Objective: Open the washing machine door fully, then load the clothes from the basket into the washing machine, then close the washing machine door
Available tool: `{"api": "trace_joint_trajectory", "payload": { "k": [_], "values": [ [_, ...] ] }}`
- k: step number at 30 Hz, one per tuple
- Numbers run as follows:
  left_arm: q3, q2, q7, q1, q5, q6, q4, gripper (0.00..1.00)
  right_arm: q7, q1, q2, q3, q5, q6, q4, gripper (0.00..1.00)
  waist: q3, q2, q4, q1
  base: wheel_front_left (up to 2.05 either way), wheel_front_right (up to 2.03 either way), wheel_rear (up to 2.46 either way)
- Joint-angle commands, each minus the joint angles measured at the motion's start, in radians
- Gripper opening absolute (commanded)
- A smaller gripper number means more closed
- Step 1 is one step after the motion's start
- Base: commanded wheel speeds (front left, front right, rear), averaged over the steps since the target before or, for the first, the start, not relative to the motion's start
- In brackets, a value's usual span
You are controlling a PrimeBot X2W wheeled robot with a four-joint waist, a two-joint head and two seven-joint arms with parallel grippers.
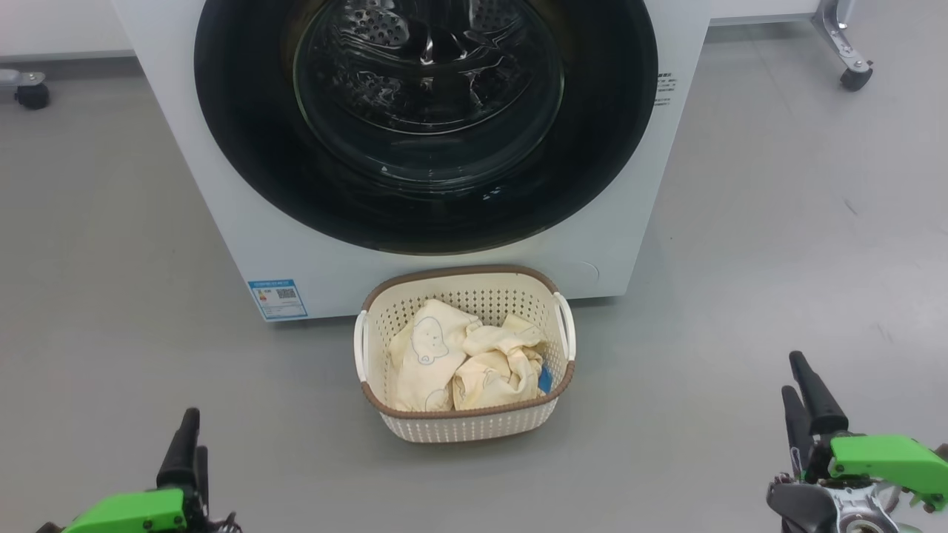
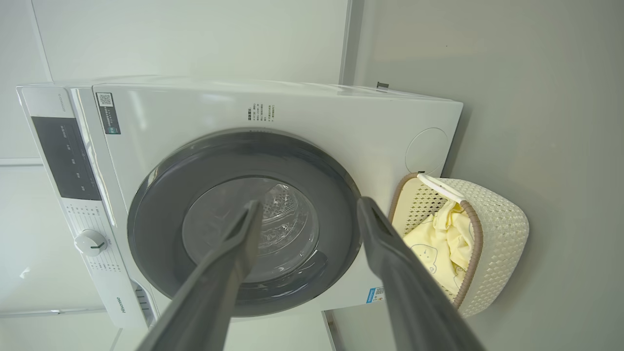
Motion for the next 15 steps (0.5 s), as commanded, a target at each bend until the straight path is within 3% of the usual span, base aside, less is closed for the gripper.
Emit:
{"api": "trace_joint_trajectory", "payload": {
  "k": [1,15],
  "values": [
    [0.023,0.012,-0.016,-0.053,0.011,-0.002,-0.045,1.0,-0.009,-0.068,-0.013,0.017,-0.017,-0.001,-0.034,1.0,-0.001,0.0,0.0,0.0,0.0,0.0,0.0],
    [0.057,0.013,-0.054,-0.071,0.063,0.0,-0.112,1.0,-0.049,-0.096,-0.015,0.007,-0.133,-0.001,-0.098,1.0,-0.005,0.0,-0.003,0.0,0.0,0.0,0.0]
  ]
}}
